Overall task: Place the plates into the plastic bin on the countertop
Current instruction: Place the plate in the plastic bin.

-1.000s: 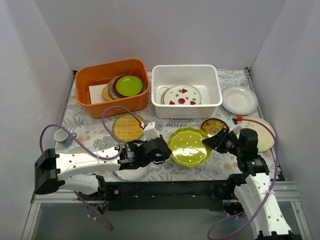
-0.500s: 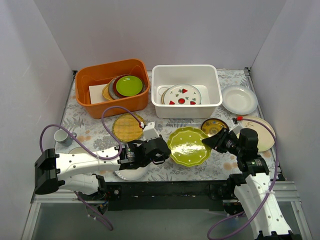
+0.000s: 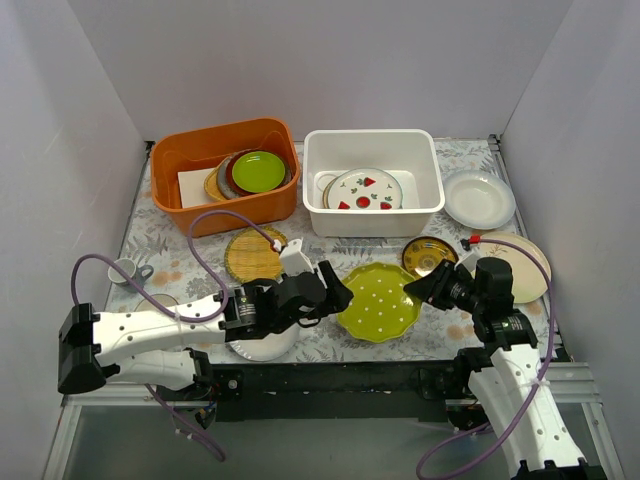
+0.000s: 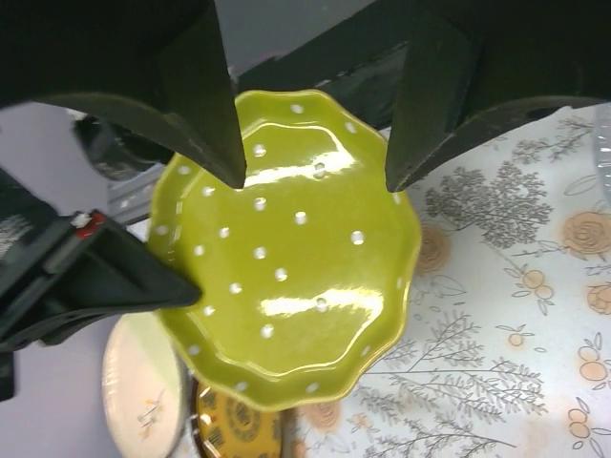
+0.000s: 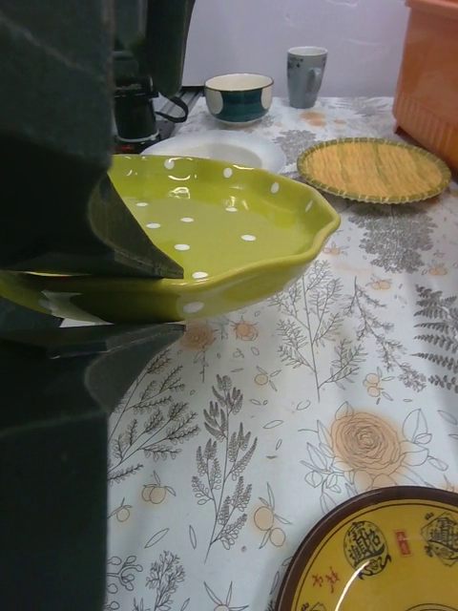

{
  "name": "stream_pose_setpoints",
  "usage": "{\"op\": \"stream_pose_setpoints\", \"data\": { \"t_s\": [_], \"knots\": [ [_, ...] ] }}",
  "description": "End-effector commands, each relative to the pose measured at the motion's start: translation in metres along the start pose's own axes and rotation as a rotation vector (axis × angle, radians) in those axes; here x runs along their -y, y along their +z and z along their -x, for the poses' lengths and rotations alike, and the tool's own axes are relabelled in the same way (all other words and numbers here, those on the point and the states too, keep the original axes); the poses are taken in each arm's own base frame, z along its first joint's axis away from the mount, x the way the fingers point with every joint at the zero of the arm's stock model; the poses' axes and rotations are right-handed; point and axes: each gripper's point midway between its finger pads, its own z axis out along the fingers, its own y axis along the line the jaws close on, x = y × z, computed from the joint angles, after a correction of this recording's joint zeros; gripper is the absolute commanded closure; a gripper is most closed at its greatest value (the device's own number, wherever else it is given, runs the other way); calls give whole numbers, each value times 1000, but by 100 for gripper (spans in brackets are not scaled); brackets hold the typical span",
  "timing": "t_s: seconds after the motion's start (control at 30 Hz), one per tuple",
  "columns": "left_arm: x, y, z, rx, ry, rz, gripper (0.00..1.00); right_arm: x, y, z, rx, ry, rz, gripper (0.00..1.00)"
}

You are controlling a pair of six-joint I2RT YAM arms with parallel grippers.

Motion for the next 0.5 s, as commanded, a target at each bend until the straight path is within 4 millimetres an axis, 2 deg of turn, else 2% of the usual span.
{"op": "stream_pose_setpoints", "data": {
  "t_s": [0.0,0.07,0.23,0.47],
  "knots": [
    [27,-21,29,76,-44,-96,33,-23,-3,12,33,-32,89,99],
    [26,-23,32,84,-39,-92,20,-23,-3,12,36,-34,90,99],
    [17,-24,30,76,2,-54,4,-25,-4,17,43,-42,81,99],
    [-8,-21,23,56,38,44,2,-34,-9,30,58,-82,71,99]
  ]
}}
